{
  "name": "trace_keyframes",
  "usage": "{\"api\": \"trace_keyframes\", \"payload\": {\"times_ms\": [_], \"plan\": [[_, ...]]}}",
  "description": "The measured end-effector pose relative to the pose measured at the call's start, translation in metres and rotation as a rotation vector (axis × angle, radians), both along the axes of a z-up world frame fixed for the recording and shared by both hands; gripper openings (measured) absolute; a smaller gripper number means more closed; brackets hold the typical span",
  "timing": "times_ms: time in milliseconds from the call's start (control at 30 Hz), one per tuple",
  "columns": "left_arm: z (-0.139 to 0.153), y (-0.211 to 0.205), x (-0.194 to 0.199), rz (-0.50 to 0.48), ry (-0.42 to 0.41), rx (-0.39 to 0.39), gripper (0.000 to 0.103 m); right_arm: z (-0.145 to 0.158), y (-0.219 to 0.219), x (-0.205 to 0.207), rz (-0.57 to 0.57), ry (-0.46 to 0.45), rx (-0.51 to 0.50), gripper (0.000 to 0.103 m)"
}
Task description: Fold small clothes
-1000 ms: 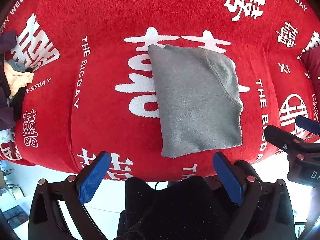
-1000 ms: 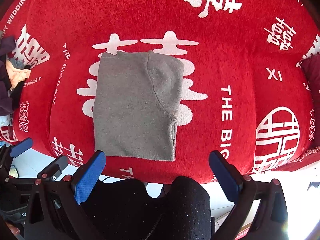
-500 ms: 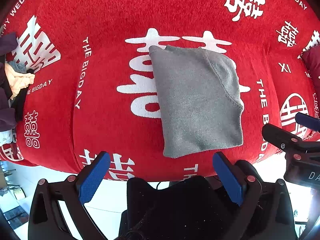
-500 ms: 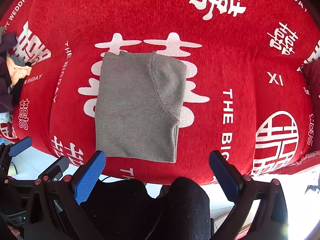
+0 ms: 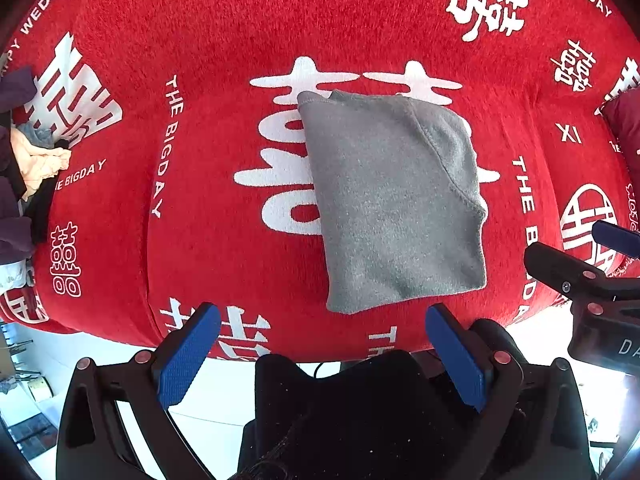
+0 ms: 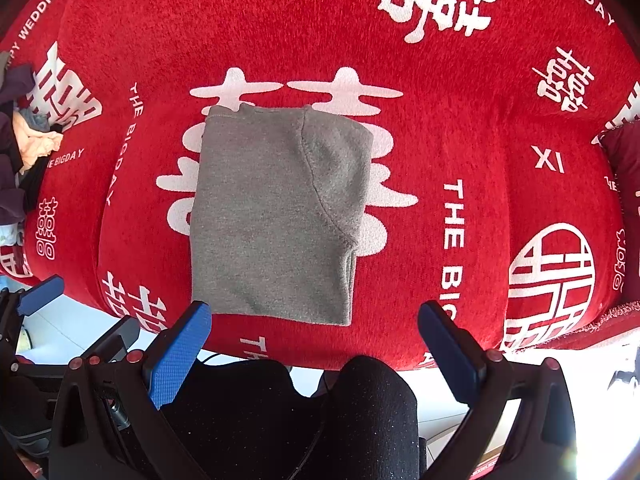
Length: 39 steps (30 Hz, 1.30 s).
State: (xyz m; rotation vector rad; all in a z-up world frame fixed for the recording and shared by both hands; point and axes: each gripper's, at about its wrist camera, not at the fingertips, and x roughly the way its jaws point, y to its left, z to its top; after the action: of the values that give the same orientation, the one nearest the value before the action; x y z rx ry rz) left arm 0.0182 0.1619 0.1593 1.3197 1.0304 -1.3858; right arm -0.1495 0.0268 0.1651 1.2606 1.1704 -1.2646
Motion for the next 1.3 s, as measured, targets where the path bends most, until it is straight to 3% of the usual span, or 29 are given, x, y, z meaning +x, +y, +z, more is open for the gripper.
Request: {"api": "trace_keyframes", "payload": {"times_ms": [1300], "plan": [[0.0044,0.0001,0.0010,-0.022,-0.009,-0.030,0.103,0.0026,-0.0008,-0.0010,0.004,0.014,-0.008,0.103]]}}
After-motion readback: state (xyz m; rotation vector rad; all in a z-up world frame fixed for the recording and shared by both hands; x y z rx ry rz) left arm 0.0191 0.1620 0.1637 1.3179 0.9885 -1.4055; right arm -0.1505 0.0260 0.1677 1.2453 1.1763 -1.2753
